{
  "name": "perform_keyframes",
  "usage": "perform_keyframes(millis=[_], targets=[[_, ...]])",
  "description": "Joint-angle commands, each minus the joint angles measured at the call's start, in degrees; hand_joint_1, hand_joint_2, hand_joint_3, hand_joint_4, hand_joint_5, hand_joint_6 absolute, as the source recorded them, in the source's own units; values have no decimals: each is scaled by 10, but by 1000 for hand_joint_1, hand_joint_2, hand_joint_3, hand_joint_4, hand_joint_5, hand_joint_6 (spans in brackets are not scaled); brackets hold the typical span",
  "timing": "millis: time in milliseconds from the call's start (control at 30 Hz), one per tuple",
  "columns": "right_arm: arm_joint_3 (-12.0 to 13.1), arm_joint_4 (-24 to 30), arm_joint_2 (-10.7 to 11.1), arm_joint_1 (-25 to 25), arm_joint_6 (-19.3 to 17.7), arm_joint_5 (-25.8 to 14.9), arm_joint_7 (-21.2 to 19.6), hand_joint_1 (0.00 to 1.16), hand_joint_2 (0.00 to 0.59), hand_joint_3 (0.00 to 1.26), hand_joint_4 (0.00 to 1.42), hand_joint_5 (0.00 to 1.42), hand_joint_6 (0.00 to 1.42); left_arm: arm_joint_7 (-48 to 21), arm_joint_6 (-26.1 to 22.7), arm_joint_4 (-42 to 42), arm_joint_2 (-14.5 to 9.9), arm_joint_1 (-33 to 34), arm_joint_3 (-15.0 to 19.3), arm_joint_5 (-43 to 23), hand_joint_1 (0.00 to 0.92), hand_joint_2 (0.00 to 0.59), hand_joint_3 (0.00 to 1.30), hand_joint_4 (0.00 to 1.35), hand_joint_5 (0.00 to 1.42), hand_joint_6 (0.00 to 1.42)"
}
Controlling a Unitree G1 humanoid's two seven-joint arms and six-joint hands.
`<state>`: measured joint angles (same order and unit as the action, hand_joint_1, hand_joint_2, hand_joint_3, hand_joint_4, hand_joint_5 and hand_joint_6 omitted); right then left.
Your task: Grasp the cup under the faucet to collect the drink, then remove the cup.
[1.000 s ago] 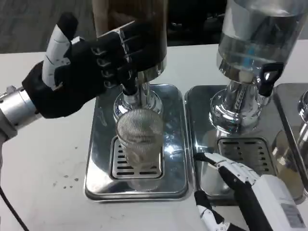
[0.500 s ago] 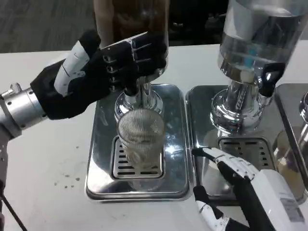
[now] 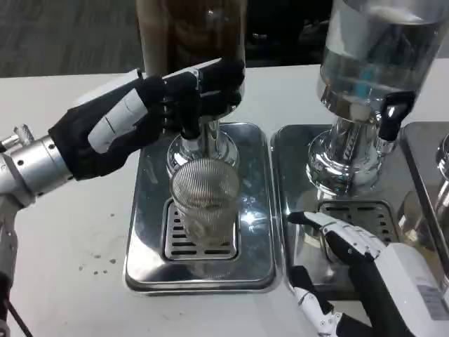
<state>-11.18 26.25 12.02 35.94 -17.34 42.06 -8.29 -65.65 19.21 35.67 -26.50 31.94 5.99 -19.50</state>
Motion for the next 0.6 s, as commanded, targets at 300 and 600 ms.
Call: perform_keyframes(millis=[300,600], targets=[[3,10,0,-3,8,-6,4,535,486,272,210,210,162,21,76,22,3,-15,-22,42,0,93,100,26,95,0],[7,9,1,-24,14,-27,14,530,479,273,211,210,172,46,150,16,-2,-24,-37,68,0,64,114,26,93,0]])
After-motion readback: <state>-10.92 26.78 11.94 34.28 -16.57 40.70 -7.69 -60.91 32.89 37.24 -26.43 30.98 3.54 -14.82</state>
